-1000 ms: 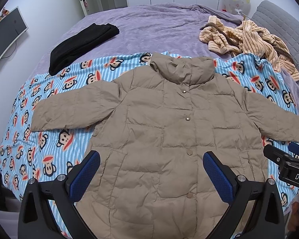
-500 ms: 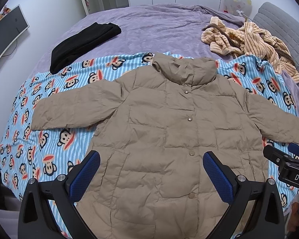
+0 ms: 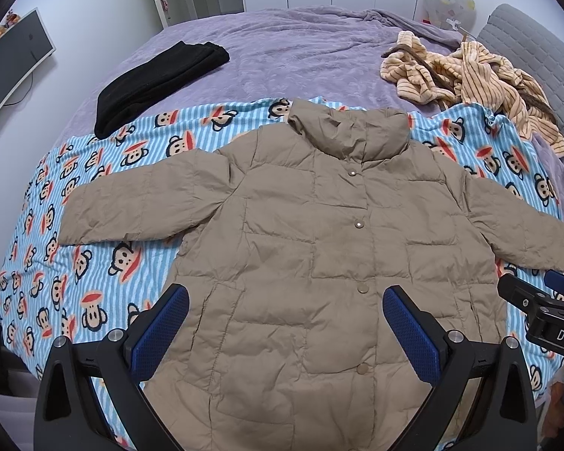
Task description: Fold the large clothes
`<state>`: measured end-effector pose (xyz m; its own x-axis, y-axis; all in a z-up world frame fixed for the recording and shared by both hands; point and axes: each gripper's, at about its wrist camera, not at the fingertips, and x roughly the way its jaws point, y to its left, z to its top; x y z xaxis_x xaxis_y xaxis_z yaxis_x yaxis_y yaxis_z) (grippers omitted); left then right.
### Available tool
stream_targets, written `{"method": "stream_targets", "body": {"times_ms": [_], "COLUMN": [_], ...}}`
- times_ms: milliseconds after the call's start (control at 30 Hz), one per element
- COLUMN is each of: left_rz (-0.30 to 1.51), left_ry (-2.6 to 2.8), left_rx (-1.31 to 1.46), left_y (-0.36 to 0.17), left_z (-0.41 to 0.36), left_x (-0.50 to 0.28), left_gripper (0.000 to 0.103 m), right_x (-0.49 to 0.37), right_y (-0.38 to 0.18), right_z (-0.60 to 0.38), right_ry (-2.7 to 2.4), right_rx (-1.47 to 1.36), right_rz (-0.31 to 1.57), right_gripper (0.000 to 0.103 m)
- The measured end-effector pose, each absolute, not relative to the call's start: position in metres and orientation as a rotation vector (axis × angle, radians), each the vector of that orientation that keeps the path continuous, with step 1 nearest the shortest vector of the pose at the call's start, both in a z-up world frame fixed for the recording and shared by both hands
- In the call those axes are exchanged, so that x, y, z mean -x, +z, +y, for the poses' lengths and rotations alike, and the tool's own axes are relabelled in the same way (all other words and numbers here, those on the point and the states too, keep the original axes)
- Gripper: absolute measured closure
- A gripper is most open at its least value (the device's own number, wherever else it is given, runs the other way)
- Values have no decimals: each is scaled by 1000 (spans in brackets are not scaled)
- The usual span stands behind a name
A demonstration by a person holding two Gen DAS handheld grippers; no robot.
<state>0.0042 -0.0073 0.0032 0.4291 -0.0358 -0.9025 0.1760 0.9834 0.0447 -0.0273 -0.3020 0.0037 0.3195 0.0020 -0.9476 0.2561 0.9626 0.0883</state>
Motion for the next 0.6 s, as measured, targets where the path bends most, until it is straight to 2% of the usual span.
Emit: {"method": "stream_targets", "body": {"times_ms": [600], "left_rz": [1121], "left_ry": [-132], "left_rx": [-139], "left_y": [3], "left_z": [-5], "left_x": [-5], "left_gripper": [0], "right_x": [28], "right_y": [4], "right_z": [-301], "right_ry": [-169], "right_rx": [-238], "right_rz": [1237], "right_gripper": [0]}}
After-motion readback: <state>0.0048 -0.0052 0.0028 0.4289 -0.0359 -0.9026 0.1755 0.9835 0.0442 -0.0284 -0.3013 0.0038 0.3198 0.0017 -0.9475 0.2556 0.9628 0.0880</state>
